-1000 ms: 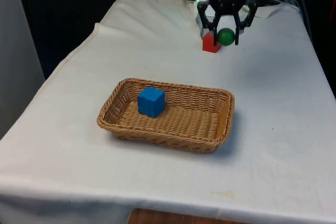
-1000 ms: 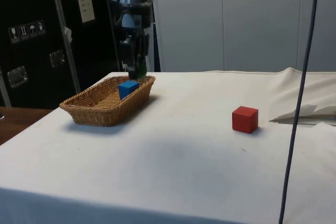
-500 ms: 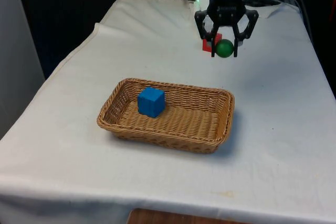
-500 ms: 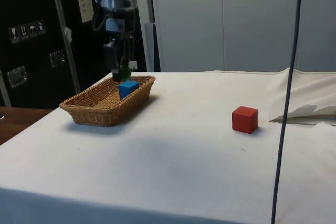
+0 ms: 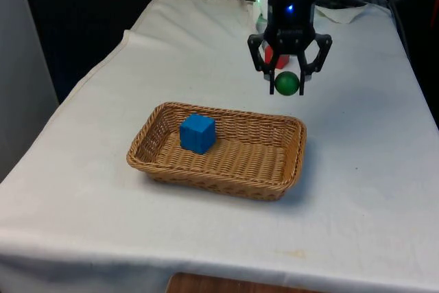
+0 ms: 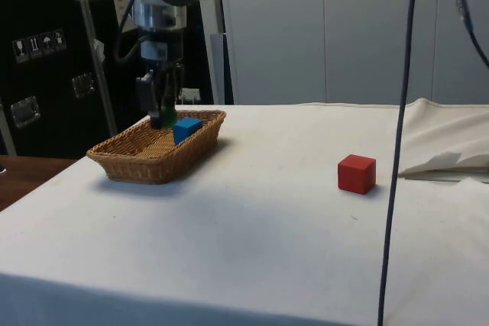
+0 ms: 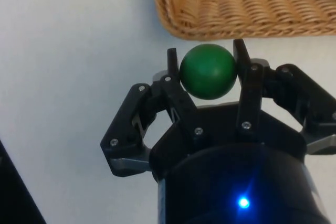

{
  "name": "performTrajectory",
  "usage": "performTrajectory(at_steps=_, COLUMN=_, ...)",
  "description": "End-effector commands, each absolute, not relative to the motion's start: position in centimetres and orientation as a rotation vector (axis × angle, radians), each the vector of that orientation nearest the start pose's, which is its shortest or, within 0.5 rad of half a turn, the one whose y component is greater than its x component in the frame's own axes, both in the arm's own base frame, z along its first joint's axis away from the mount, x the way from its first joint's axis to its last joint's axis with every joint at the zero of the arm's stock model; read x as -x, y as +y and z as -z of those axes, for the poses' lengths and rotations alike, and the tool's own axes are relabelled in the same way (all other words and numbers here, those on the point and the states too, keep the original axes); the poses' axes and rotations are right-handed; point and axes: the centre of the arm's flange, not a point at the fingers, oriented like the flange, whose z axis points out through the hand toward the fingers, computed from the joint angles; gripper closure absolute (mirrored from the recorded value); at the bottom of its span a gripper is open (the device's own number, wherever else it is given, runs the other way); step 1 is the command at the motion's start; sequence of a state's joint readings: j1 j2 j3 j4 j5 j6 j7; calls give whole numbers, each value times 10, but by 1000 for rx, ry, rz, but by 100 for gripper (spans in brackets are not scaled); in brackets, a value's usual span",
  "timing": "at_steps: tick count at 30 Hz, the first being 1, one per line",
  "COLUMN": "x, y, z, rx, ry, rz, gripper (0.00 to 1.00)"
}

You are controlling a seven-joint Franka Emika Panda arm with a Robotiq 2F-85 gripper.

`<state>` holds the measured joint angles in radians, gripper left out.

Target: Place all non-red objects into the basket.

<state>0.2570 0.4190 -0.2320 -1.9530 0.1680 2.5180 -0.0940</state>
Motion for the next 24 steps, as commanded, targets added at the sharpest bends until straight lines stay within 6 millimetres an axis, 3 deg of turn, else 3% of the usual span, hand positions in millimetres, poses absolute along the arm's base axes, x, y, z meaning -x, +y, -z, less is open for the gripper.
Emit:
performTrajectory(at_steps=1, x=-635, y=20, z=-281, rx=3112, ry=-23, rz=260, gripper=100)
performTrajectory(at_steps=24, x=-660, y=-15, z=-245, rx=3156, ry=73, rz=305, gripper=100)
